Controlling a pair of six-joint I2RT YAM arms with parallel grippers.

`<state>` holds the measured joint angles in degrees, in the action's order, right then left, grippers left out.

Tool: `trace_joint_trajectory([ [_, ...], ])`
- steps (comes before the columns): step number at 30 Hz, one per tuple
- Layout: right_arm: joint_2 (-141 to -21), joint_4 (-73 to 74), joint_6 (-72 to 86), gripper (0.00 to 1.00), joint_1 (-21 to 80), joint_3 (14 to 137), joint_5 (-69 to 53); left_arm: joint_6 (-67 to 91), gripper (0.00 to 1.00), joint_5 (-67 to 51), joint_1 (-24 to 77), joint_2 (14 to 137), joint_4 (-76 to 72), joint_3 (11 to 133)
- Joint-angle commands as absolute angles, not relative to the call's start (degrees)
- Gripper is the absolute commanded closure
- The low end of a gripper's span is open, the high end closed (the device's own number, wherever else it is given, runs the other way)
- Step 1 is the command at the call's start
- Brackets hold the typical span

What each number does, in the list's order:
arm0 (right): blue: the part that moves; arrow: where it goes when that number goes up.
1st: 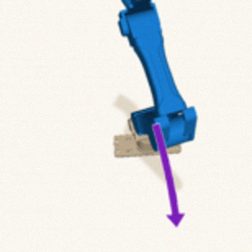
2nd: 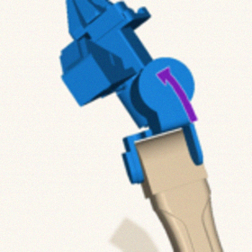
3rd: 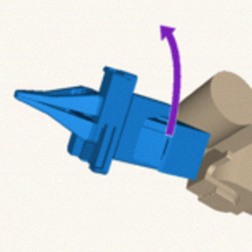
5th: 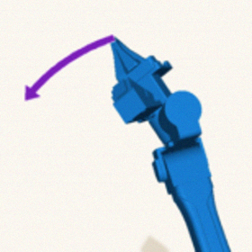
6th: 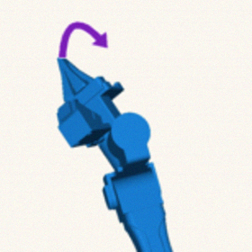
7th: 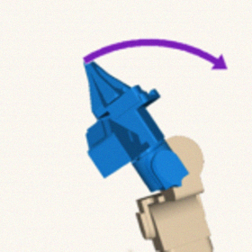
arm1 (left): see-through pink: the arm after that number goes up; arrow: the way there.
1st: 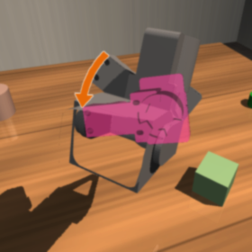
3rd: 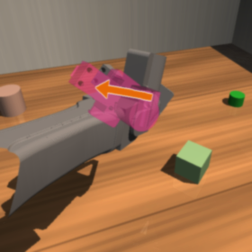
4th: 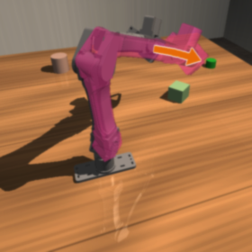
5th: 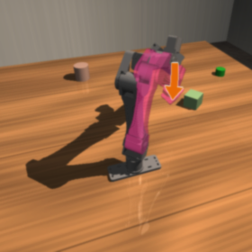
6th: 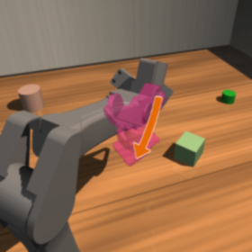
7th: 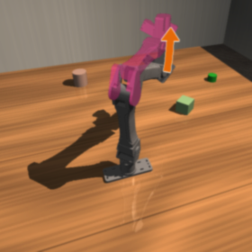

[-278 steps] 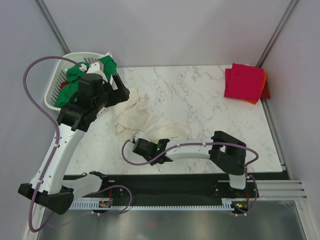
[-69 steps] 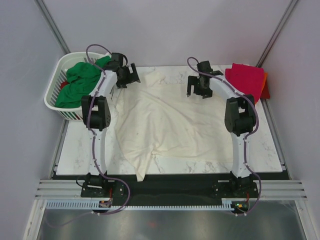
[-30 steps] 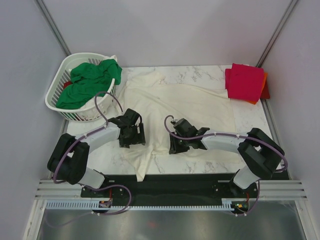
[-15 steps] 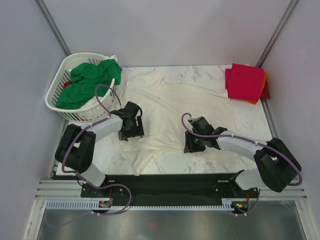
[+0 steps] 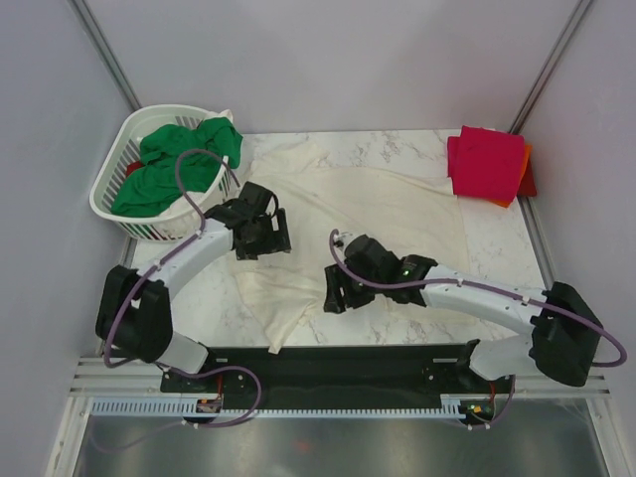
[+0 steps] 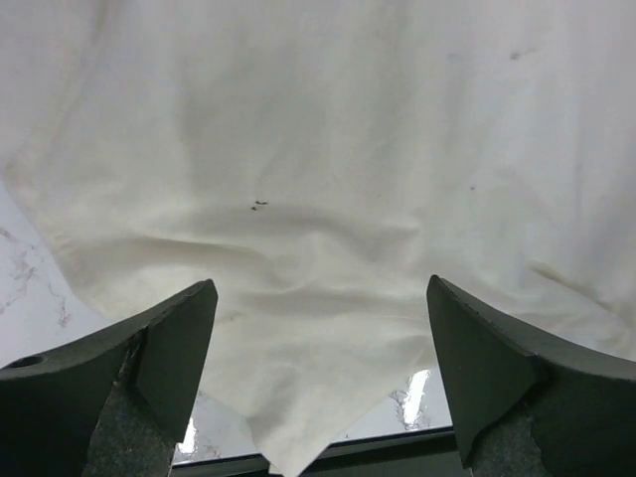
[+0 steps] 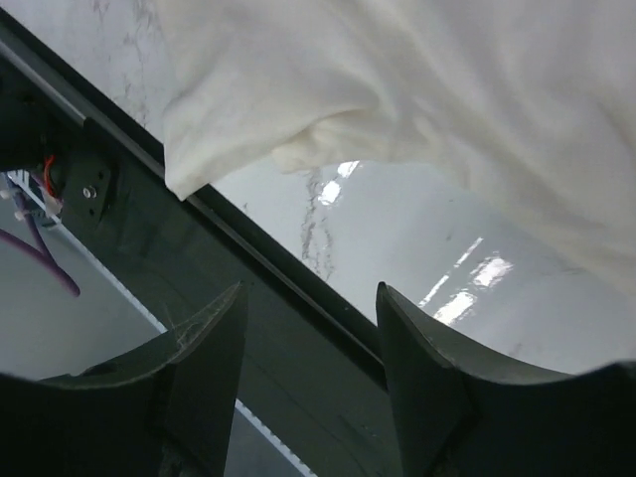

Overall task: Fold and stack the t-shirts
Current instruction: Flatten the tshirt out

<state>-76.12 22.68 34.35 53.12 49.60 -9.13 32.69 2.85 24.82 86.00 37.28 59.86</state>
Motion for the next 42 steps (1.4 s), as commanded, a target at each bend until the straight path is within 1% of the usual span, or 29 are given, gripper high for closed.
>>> trace_joint_trajectory([
  [1, -81.2, 21.7, 39.3, 0.38, 59.8, 51.9, -4.3, 29.4, 0.06, 5.1, 24.8, 78.9, 42.1, 64.8],
  [5, -89.0, 22.1, 39.5, 0.42, 66.6, 56.7, 1.0, 27.4, 0.04, 8.3, 24.7, 72.8, 44.8, 64.8],
  [8, -94.8, 22.6, 39.5, 0.43, 69.2, 60.7, 3.2, 25.7, 0.03, 10.7, 24.4, 68.7, 45.6, 62.4],
  [12, -101.7, 23.1, 39.3, 0.43, 70.7, 65.2, 4.6, 24.1, 0.03, 12.3, 24.2, 62.9, 45.6, 58.0],
  [16, -105.0, 25.3, 39.1, 0.44, 71.6, 69.1, 7.9, 23.8, 0.03, 13.4, 24.1, 58.7, 45.6, 53.6],
  [22, -109.0, 28.6, 38.4, 0.44, 72.0, 72.1, 14.0, 23.8, 0.02, 13.7, 24.1, 56.5, 45.5, 52.2],
  [28, -111.4, 30.5, 37.8, 0.48, 72.0, 73.1, 17.1, 23.6, 0.02, 13.3, 24.1, 57.7, 44.6, 51.7],
  [31, -112.3, 30.4, 37.7, 0.52, 72.2, 73.1, 17.3, 23.5, 0.02, 13.4, 24.1, 57.7, 44.5, 51.6],
  [32, -112.5, 30.4, 37.7, 0.56, 72.2, 73.1, 17.3, 23.5, 0.02, 13.4, 24.1, 57.7, 44.5, 51.6],
  [34, -112.8, 30.1, 37.6, 0.60, 72.5, 72.9, 17.3, 23.5, 0.02, 13.4, 24.1, 57.7, 44.3, 51.5],
  [37, -113.4, 29.7, 37.4, 0.74, 72.6, 72.7, 17.7, 23.5, 0.02, 13.3, 24.1, 57.8, 44.3, 51.4],
  [38, -113.8, 29.6, 37.2, 0.82, 72.7, 72.7, 17.6, 23.5, 0.02, 13.3, 24.1, 57.7, 44.3, 51.4],
  [39, -114.1, 29.5, 37.2, 0.87, 72.6, 72.7, 17.8, 23.5, 0.02, 13.4, 24.1, 57.8, 44.3, 51.4],
  [41, -114.6, 29.4, 36.9, 1.00, 72.7, 72.5, 17.8, 23.4, 0.02, 13.4, 24.1, 58.1, 44.3, 51.3],
  [42, -115.0, 29.3, 36.8, 1.00, 72.6, 72.5, 18.0, 23.4, 0.03, 13.4, 24.1, 58.1, 44.2, 51.4],
])
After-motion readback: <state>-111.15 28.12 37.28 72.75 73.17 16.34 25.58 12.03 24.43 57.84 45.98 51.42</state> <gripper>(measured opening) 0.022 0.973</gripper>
